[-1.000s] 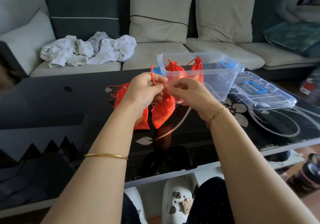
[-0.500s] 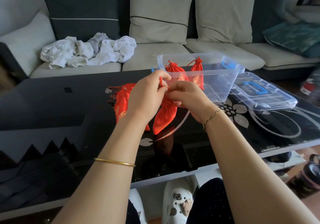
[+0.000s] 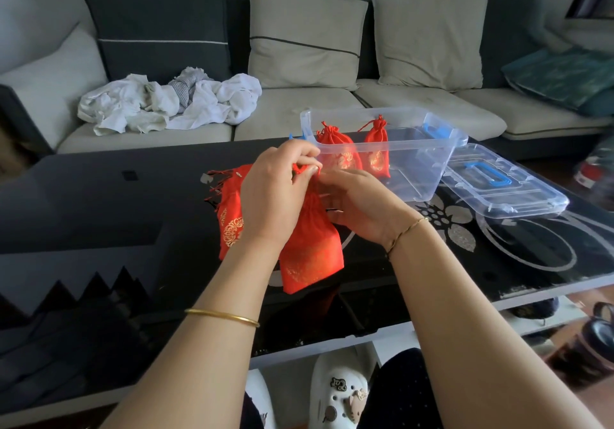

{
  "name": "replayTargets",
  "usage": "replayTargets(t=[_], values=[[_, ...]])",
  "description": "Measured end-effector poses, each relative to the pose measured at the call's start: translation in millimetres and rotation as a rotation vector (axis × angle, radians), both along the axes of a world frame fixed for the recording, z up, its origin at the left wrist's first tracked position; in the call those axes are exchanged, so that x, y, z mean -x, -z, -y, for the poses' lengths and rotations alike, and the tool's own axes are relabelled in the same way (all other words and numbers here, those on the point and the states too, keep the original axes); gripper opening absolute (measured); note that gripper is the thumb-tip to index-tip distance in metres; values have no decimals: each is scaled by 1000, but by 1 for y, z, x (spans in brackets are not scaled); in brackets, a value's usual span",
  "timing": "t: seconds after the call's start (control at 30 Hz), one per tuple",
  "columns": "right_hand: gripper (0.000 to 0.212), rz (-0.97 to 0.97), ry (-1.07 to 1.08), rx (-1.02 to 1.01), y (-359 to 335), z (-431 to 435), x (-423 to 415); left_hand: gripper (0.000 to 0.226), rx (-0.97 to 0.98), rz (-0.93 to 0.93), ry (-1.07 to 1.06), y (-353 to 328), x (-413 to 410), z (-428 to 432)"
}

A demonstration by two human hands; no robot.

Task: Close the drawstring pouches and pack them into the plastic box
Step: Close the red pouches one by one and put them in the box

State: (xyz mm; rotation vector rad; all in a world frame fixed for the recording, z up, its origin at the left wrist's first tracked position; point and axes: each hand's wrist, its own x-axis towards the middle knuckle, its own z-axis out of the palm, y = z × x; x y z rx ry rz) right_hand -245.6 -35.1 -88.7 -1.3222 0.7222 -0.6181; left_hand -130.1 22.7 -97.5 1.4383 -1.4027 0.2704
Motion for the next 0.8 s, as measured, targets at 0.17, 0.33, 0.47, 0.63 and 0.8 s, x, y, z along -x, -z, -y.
replayTargets(t=[0.17,0.33,0.47,0.63,0.8], values=[[14,59,0,-4,1,2,2,19,-10,-41,23,-1,-1,-1],[16,25,102,73,-1,3,3,14,-73,-269,98,-4,-2,-3],[20,-28,126,126,-3,-1,6,14,-117,-330,151,-3,-5,-4],[20,20,152,50,-2,0,3,16,-133,-364,149,-4,-5,-5],[19,-58,182,197,-4,-3,4,14,-132,-369,131,-3,-7,-4]])
